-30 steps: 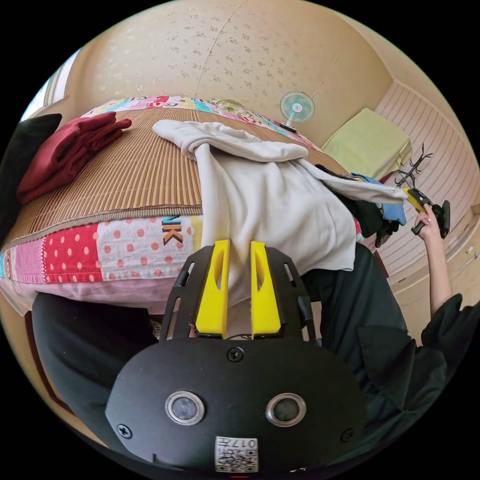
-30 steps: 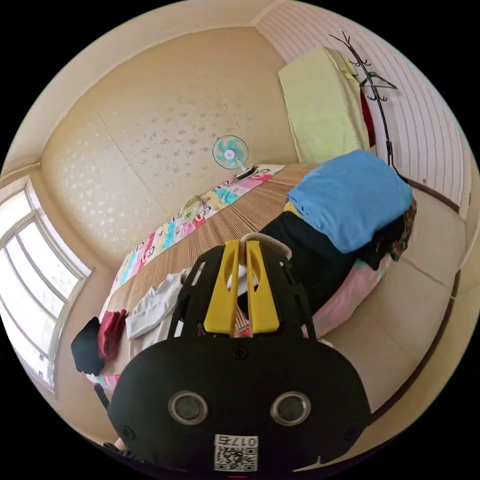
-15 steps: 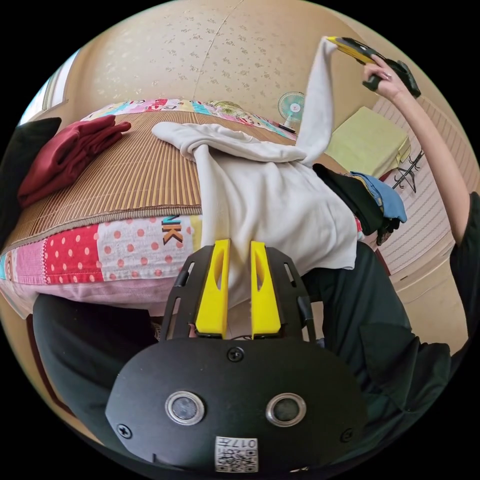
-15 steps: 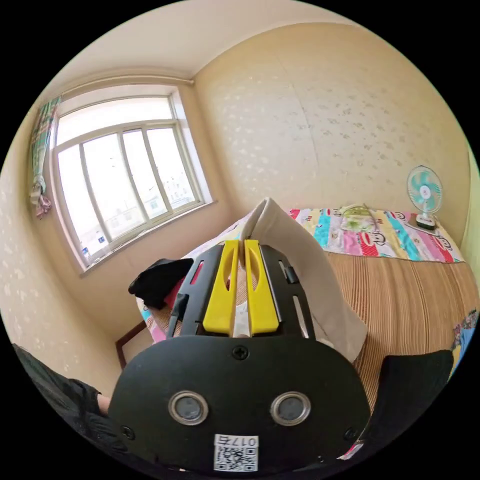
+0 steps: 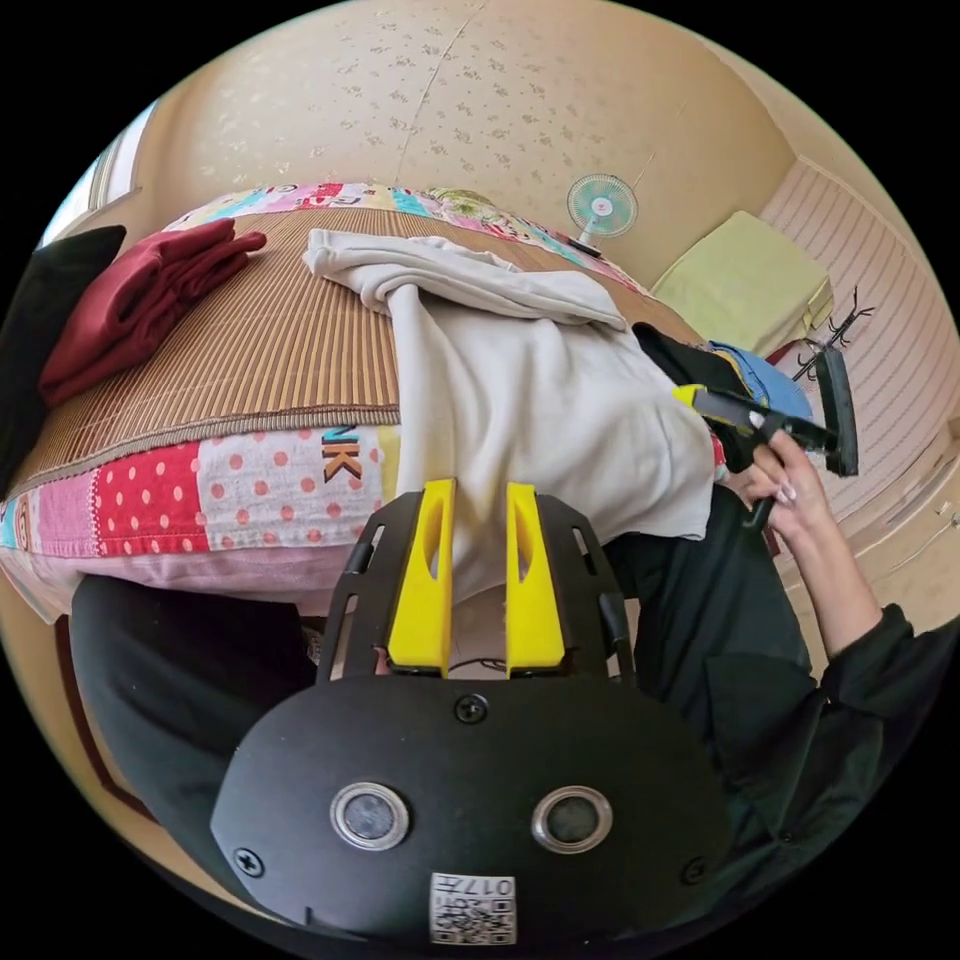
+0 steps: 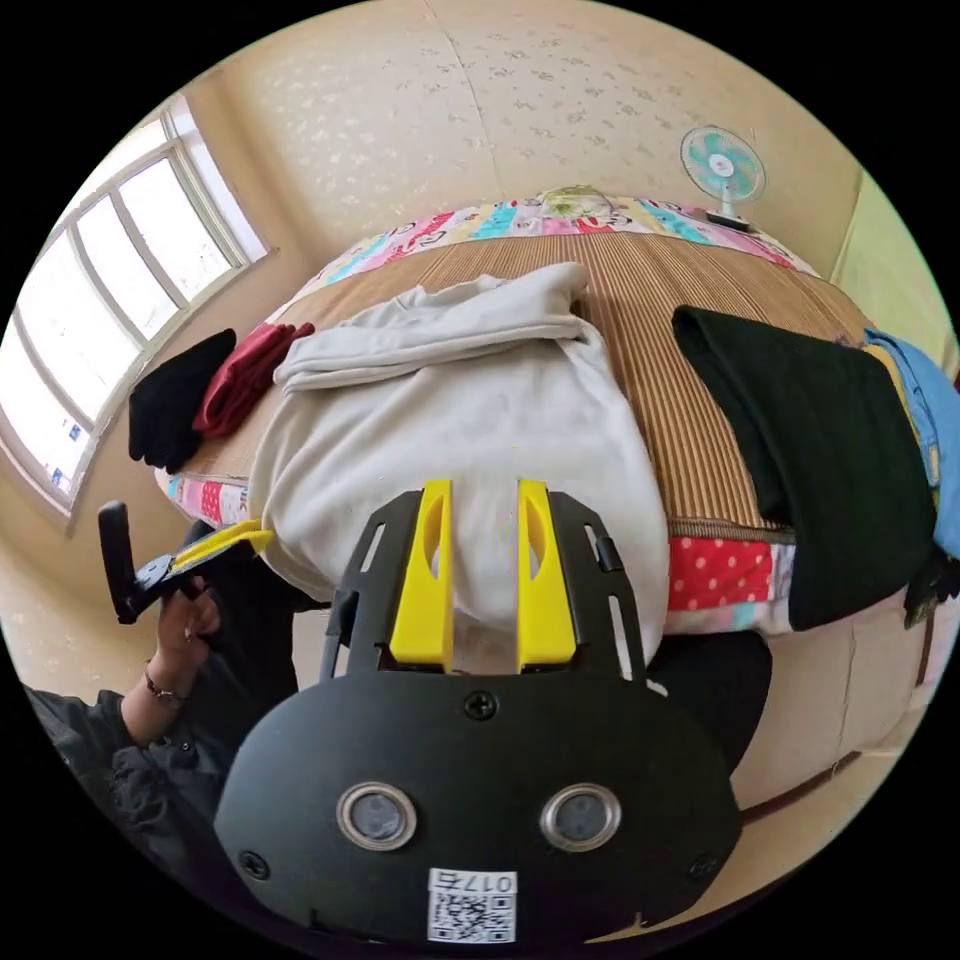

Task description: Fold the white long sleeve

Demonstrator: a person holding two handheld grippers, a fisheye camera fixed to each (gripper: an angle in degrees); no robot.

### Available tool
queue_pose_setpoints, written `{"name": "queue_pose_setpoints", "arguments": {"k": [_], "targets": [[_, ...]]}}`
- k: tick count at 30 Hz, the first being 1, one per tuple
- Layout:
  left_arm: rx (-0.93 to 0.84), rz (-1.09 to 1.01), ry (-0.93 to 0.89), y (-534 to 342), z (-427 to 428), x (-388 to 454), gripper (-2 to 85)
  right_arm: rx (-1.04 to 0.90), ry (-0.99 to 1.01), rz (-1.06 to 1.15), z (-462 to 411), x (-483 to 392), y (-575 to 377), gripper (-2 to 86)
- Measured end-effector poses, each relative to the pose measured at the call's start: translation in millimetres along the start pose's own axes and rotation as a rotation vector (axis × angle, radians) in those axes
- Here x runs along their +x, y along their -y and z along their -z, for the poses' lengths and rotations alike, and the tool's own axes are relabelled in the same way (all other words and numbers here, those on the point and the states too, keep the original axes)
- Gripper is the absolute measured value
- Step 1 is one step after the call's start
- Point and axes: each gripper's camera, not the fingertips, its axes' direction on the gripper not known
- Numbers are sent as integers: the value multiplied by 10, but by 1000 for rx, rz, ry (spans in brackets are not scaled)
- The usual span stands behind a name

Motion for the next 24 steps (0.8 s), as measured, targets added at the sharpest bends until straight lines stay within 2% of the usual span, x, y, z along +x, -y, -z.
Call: {"name": "queue_pose_setpoints", "arguments": {"k": [5,8,11,16,20,22,24], "targets": [[88,-29,74,172,214,290,94,1,-61,-39,-204,-68,32,94],[-64,-83,149,540,-177,413,81,-68,-132,-59,-315,-158,262,93],[-166,-60,124,992,-500,331,43,-136,-173,-43,-267,-232,452,92],[-307,-87,73,1618,-891,306,20,-206,-58,-144,-134,6,710,87],[-278,-163,175,1716,-991,486,14,-65,-45,-117,337,-113,784,42],[-205,-217,268,1669,-1044,609,14,-8,-82,-96,409,-121,813,50],[-162,-197,279,1610,-1018,649,19,-106,-99,-144,300,66,888,65]]}}
